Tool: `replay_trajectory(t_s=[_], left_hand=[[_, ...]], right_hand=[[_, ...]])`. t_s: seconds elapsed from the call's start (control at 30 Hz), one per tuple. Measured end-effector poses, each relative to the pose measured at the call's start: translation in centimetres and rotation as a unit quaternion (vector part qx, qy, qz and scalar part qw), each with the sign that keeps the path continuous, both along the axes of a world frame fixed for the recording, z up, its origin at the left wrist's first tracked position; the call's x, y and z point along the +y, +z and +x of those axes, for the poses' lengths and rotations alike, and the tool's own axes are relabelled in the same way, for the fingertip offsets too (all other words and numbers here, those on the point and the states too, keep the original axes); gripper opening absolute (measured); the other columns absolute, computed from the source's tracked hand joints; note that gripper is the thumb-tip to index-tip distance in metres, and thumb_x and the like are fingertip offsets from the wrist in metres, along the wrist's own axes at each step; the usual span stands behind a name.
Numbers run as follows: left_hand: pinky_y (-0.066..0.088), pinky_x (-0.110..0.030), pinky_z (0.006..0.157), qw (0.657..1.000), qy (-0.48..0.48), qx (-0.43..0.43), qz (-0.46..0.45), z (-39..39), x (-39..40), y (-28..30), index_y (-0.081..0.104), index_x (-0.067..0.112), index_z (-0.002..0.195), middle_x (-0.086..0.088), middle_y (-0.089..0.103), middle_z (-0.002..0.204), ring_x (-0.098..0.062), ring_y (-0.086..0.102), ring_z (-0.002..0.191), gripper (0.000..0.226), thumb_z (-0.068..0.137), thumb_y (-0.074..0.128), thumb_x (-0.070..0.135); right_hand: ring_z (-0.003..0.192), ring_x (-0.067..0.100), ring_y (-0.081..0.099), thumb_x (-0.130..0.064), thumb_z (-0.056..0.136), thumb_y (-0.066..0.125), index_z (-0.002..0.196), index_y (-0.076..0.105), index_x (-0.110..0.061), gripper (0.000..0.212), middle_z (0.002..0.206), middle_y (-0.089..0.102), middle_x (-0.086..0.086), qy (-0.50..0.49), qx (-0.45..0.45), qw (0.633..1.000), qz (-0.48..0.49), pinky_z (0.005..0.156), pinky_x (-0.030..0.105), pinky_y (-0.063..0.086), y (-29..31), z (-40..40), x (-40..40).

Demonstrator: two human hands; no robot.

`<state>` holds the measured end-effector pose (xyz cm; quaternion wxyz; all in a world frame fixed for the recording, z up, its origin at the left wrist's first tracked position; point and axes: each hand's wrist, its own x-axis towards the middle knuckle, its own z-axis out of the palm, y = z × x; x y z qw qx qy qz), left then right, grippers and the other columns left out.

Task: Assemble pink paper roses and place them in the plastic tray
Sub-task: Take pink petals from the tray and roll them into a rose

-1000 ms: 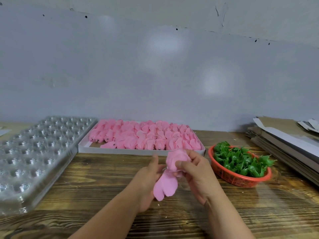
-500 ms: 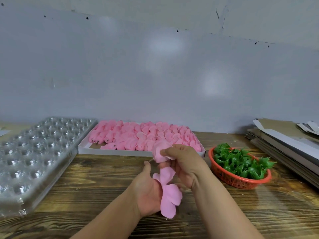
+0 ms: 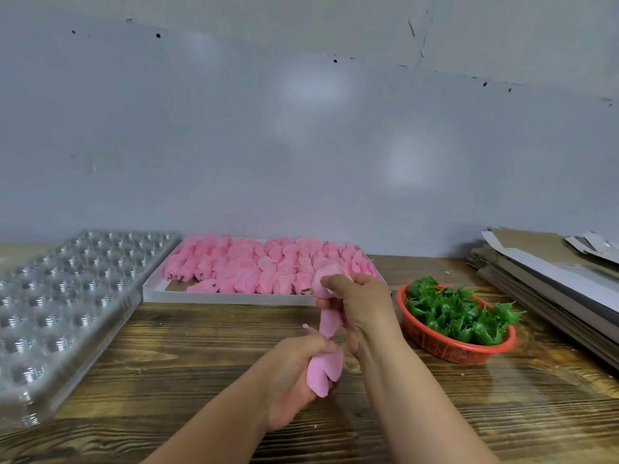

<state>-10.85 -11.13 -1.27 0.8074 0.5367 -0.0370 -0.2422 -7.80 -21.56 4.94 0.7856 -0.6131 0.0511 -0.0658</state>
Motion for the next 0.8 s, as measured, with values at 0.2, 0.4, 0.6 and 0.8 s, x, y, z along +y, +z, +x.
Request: replay_trajectory(t_s=[0.2,0.4,0.6,0.8], left_hand=[[0.054,-0.037,0.074,0.993,0.091,-0.042,0.055,-0.4,-1.1,-0.2,0.070,-0.001,0.088,-0.020,0.072,0.084,-0.025,0.069,0.078,0.027,0.093,0.044,0.004],[0.054,-0.045,0.077,0.980,0.134,0.079,-0.127,0.4,-0.5,-0.6,0.063,-0.002,0.101,-0.025,0.071,0.094,-0.033,0.071,0.080,0.029,0.102,0.037,0.011],[0.051,-0.045,0.074,0.974,0.129,0.098,-0.158,0.5,0.3,-0.4,0.057,-0.002,0.119,-0.025,0.068,0.108,-0.035,0.065,0.093,0.032,0.101,0.037,0.014],[0.050,-0.045,0.078,0.980,0.099,0.083,-0.152,0.6,0.4,-0.5,0.056,-0.005,0.118,-0.027,0.066,0.114,-0.037,0.065,0.099,0.032,0.099,0.037,0.012]], right_hand=[[0.043,0.011,0.056,0.001,0.080,0.063,0.098,0.058,-0.001,0.019,0.076,0.061,0.014,0.075,0.005,0.996,-0.043,0.038,0.017,0.039,-0.3,-1.4,2.8],[0.048,0.016,0.060,0.002,0.081,0.065,0.079,0.059,-0.004,0.009,0.066,0.063,0.010,0.137,0.008,0.990,-0.014,0.049,0.025,0.051,1.1,-1.1,1.3],[0.047,0.019,0.058,0.004,0.081,0.062,0.073,0.056,-0.006,0.014,0.054,0.062,0.008,0.112,0.031,0.993,0.007,0.052,0.027,0.054,0.3,-0.3,-3.1],[0.045,0.018,0.059,0.005,0.081,0.061,0.076,0.058,-0.002,0.009,0.054,0.063,0.009,0.106,0.054,0.993,0.001,0.047,0.027,0.054,-1.1,-0.3,-4.7]])
